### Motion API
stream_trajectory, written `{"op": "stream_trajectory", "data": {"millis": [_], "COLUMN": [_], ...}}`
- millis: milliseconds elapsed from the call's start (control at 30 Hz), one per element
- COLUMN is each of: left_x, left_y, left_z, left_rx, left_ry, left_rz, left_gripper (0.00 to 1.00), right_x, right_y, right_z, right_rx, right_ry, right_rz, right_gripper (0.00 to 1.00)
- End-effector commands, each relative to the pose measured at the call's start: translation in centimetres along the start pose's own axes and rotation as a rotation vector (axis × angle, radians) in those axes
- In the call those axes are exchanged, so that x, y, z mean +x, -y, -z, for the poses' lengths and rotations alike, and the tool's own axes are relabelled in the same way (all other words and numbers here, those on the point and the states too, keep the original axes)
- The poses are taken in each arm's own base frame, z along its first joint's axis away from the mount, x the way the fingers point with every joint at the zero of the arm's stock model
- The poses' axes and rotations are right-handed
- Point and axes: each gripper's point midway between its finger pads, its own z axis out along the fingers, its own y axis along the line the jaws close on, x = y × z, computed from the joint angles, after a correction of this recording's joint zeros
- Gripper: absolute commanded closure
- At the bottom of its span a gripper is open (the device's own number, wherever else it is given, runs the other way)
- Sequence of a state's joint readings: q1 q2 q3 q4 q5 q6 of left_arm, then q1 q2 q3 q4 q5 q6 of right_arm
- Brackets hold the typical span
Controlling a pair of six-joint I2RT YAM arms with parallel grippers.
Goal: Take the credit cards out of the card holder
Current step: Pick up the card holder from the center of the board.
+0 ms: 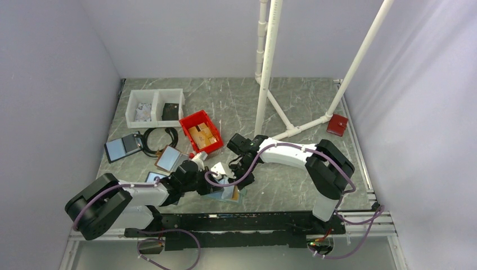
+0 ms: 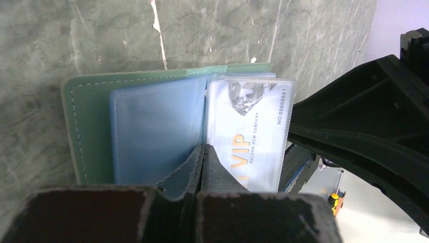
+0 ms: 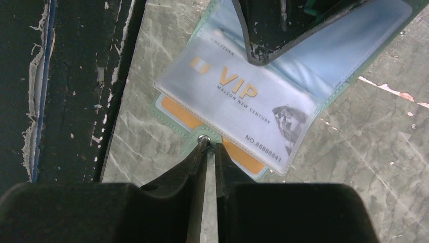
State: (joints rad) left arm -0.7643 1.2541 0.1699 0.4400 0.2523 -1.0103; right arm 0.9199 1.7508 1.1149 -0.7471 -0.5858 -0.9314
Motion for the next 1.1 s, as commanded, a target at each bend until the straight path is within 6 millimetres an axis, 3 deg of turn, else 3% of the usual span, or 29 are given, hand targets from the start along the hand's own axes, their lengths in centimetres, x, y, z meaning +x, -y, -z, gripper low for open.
{"op": "stream_trajectory", "data": {"millis": [0,367,667,867,1067], "left_x": [2.1,2.1,0.6,-0.3,-0.1], "left_y": [-4.6,-3.9,-1.5,-0.2,1.1], "left_z": [0.0,-0.4,1.5,3.5,4.2], "left_rx": [-0.164,-0.127,-0.074,-0.031,0.058], "left_ry": [-0.063,-0.076,-0.016,0.045,0.059], "left_rz": [0.005,0.005,-0.011,-0.035,-0.067], "left_gripper": [1.00,0.99,0.64,0.46,0.33], "right_x": [-1.5,-2.3,-3.1,-3.2,-3.3], "right_y": [-0.2,0.5,1.9,2.8,3.4], "right_z": [0.5,-0.3,-0.5,-1.2,-1.7], "right_rx": [0.004,0.029,0.080,0.104,0.105], "right_ry": [0.052,0.076,0.108,0.120,0.138], "right_rz": [0.027,-0.008,-0.098,-0.170,-0.250], "right_gripper": [0.86,0.81,0.80,0.81,0.82]}}
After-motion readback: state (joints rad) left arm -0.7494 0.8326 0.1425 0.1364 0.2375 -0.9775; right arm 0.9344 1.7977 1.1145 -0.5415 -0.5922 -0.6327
